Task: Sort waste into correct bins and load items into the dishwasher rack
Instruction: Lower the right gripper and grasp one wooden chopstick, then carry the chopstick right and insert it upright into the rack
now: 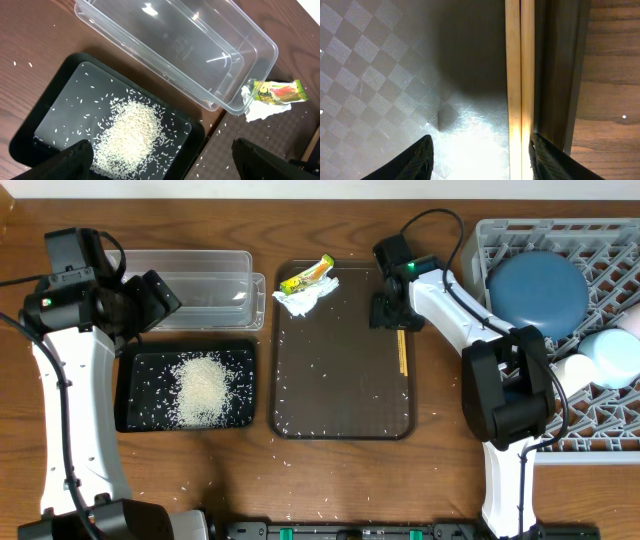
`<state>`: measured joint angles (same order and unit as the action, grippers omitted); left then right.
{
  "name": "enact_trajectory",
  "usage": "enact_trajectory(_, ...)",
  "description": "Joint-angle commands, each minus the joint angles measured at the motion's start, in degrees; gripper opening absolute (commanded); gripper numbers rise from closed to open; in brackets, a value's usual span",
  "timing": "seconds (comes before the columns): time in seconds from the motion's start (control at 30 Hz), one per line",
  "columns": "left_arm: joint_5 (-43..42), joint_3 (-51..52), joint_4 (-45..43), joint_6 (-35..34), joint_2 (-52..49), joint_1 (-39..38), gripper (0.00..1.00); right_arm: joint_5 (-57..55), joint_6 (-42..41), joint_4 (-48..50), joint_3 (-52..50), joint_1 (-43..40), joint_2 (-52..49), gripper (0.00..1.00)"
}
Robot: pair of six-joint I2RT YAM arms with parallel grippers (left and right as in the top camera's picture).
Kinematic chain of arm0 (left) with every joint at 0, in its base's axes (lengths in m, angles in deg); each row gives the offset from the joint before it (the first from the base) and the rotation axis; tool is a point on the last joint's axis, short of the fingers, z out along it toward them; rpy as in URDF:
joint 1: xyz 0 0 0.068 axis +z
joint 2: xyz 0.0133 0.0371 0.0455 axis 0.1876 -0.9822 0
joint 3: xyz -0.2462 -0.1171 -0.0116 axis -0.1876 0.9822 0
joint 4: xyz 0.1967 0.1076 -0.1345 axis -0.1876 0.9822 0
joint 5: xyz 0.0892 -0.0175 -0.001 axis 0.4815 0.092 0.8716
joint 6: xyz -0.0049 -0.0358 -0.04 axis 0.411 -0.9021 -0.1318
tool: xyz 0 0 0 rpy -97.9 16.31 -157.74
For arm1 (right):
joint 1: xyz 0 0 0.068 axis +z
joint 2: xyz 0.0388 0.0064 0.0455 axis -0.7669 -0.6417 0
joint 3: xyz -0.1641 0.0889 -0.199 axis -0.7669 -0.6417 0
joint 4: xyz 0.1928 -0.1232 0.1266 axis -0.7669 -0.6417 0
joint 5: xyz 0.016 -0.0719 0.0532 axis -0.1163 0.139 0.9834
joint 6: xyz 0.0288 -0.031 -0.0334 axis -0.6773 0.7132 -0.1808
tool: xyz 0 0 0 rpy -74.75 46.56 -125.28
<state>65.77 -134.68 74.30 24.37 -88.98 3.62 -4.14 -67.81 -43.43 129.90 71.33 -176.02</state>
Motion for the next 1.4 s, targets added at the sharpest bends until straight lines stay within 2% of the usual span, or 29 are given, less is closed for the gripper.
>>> enact_trajectory(0.0, 0.31, -1.27, 0.15, 0.33, -0.02, 0.17, 0.92, 0.83, 0.83, 0.28, 0.02, 0.50, -0.61, 0.59)
enact_trajectory(0.57, 0.31, -1.27, 0.15, 0.35, -0.02, 0.17, 0.92, 0.85, 0.81, 0.28, 0.02, 0.57, -1.22, 0.59)
enact_trajectory(0.77, 0.31, -1.27, 0.15, 0.35, -0.02, 0.17, 0.92, 0.87, 0.79, -0.22, 0.02, 0.57, -5.05, 0.54)
enact_trajectory(0.9, 0.31, -1.29, 0.15, 0.33, -0.02, 0.17, 0.92, 0.87, -0.15, -1.64, 0.02, 0.57, -6.64, 0.45)
enact_trajectory(1.03, 0.31, -1.29, 0.15, 0.33, -0.02, 0.17, 0.92, 1.60, -0.31, -2.51, 0.09, 0.57, -6.51, 0.20)
enact_trajectory(1.1, 0.31, -1.27, 0.15, 0.33, -0.02, 0.17, 0.92, 3.56, -0.31, -3.21, 0.20, 0.50, -6.14, 0.03)
enact_trajectory(1.13, 0.31, -1.27, 0.15, 0.33, -0.02, 0.17, 0.92, 4.59, -0.31, -3.52, 0.20, 0.39, -5.68, 0.01)
enact_trajectory(1.37, 0.31, -1.27, 0.15, 0.33, -0.02, 0.17, 0.92, 6.91, -0.33, -5.42, 0.22, -1.05, -0.15, 0.01)
